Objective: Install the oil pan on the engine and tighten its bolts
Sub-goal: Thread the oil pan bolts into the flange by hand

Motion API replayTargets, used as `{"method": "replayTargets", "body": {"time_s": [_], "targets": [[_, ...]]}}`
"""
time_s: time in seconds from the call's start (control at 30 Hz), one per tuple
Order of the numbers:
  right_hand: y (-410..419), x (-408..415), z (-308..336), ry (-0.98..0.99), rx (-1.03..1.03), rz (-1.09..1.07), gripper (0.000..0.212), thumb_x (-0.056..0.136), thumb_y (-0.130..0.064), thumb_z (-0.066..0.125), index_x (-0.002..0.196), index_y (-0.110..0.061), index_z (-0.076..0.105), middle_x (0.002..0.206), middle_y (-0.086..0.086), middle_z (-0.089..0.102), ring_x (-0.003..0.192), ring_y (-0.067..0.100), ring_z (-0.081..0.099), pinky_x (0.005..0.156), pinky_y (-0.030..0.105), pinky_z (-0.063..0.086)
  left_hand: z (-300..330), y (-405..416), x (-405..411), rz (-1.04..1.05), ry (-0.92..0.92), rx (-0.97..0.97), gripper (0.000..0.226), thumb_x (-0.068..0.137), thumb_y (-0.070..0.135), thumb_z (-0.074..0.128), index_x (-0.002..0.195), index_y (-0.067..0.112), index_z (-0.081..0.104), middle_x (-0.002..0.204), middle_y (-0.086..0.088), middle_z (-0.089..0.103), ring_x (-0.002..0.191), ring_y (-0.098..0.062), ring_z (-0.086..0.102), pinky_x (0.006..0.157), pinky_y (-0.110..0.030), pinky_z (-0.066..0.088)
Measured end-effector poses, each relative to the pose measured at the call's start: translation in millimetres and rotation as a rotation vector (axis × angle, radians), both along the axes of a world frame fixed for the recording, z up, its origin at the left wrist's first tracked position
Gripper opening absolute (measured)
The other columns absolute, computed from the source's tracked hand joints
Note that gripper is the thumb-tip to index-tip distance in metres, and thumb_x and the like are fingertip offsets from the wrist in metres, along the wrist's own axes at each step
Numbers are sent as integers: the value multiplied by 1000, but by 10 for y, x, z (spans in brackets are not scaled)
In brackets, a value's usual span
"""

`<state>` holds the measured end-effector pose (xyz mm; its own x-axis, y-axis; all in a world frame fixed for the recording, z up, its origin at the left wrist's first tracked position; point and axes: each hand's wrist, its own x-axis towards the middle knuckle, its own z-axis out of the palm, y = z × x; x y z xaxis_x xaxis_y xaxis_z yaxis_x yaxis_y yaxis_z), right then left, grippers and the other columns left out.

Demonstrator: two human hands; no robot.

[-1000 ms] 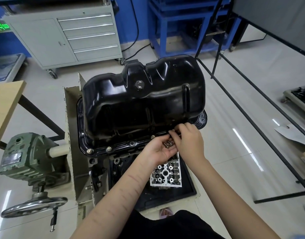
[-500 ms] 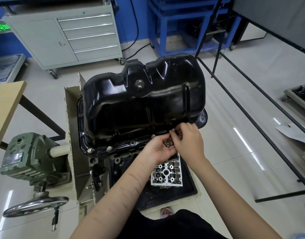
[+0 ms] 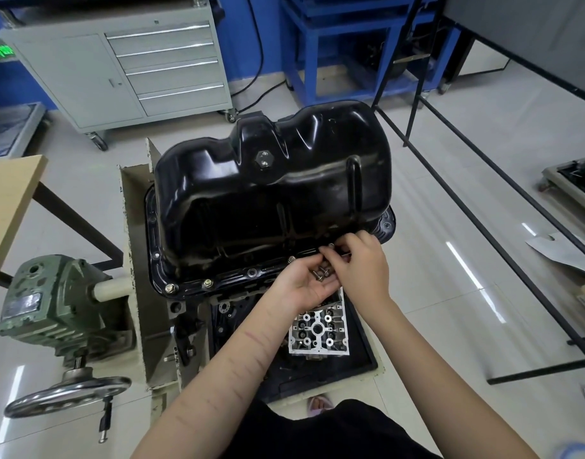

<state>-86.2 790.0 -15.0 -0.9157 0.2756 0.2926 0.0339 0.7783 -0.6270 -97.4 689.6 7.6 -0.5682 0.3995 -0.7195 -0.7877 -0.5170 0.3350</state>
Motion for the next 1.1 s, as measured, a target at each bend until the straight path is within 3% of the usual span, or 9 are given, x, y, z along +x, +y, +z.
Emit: {"method": "replayTargets", "body": {"time_s": [0.07,0.23,0.4,0.53,0.63,0.73,0.87,1.1], "targets": [[0,12,-5,2,-2,7,28,76,-28,73,83,-1,69,83,13,61,86,28,53,69,31,38,-6,-13,4,8,-2,22,31,97,11,38,77,-4,58,63,-22,66,80,-30,59,84,-42,43],[10,38,-10,4,37,39,24,78,-27,72,86,-4,72,85,11,63,88,28,52,70,30,39,-13,-30,-7,-6,6,47,31,97,13,37,83,-6,57,67,-22,68,79,-30,61,78,-39,47],[-8,82,20,71,69,50,11,72,-12,73,77,-3,71,75,12,63,75,34,56,64,34,45,-13,-26,-10,1,-13,63,31,96,13,38,82,-7,57,66,-21,68,55,-29,68,51,-34,56],[-14,53,28,80,93,37,15,72,-12,74,67,0,66,69,15,60,69,34,55,59,36,47,-9,-29,-6,-3,-4,79,29,96,13,38,85,-6,58,68,-21,68,65,-30,68,67,-38,52],[-8,36,10,33,68,32,19,76,-18,73,75,0,66,77,15,60,79,33,54,67,37,45,-6,-25,-6,-7,-4,74,29,96,13,37,86,-7,57,69,-22,68,80,-30,61,73,-40,47],[3,62,5,52,18,52,16,77,-15,72,83,-1,67,83,13,61,82,31,56,70,37,46,-8,-20,-7,-4,-9,79,30,96,13,38,86,-8,56,69,-23,67,80,-31,61,73,-39,50],[-1,62,20,70,25,65,9,78,-9,69,83,-2,70,81,13,63,80,31,59,70,38,47,-10,-19,-9,-11,-18,61,31,96,15,38,85,-8,55,67,-20,67,73,-29,63,57,-34,55],[-7,32,16,7,68,44,21,81,-21,68,82,-1,64,84,13,59,83,29,55,70,37,42,-13,-25,-8,0,-25,78,30,96,14,39,84,-8,56,69,-23,67,81,-31,60,79,-41,48]]}}
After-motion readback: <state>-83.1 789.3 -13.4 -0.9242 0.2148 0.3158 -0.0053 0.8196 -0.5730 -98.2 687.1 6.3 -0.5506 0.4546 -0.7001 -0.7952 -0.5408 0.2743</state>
